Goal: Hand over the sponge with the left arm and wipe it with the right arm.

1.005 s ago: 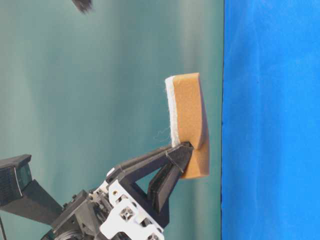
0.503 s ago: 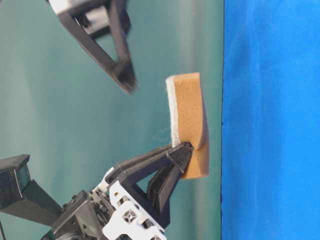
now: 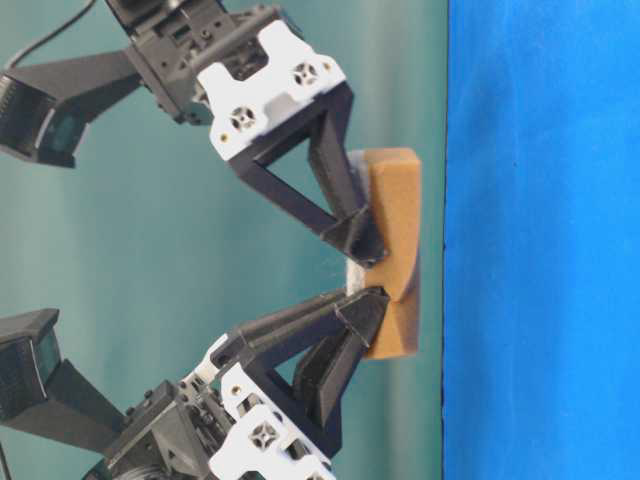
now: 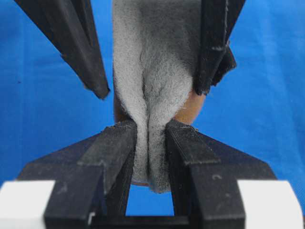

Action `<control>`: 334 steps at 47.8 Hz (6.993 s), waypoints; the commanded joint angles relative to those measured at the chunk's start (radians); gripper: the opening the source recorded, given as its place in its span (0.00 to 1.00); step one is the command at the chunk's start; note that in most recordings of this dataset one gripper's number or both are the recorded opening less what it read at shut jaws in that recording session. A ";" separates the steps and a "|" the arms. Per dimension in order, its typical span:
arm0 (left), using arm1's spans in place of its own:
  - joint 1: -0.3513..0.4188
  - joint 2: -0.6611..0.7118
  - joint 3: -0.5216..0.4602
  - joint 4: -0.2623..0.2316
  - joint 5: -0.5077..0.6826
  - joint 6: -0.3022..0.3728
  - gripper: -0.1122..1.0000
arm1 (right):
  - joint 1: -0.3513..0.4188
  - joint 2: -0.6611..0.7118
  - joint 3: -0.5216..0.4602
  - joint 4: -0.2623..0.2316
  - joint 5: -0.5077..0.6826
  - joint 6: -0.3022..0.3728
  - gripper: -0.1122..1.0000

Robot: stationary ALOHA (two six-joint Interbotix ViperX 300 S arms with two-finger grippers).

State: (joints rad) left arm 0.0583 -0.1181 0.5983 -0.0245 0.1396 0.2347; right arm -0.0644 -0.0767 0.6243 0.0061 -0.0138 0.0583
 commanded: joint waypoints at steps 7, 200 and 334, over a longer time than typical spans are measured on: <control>-0.005 -0.017 -0.018 0.000 -0.003 0.021 0.25 | -0.002 -0.003 -0.020 0.005 0.006 -0.003 0.76; -0.051 -0.506 0.304 -0.002 -0.091 -0.089 0.93 | 0.015 0.227 0.147 -0.084 -0.221 0.031 0.33; -0.051 -0.505 0.305 -0.002 -0.091 -0.097 0.93 | -0.143 0.212 0.097 -0.290 -0.114 0.100 0.32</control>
State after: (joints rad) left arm 0.0107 -0.6197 0.9143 -0.0245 0.0568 0.1396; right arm -0.1917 0.1626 0.7348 -0.2777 -0.1243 0.1595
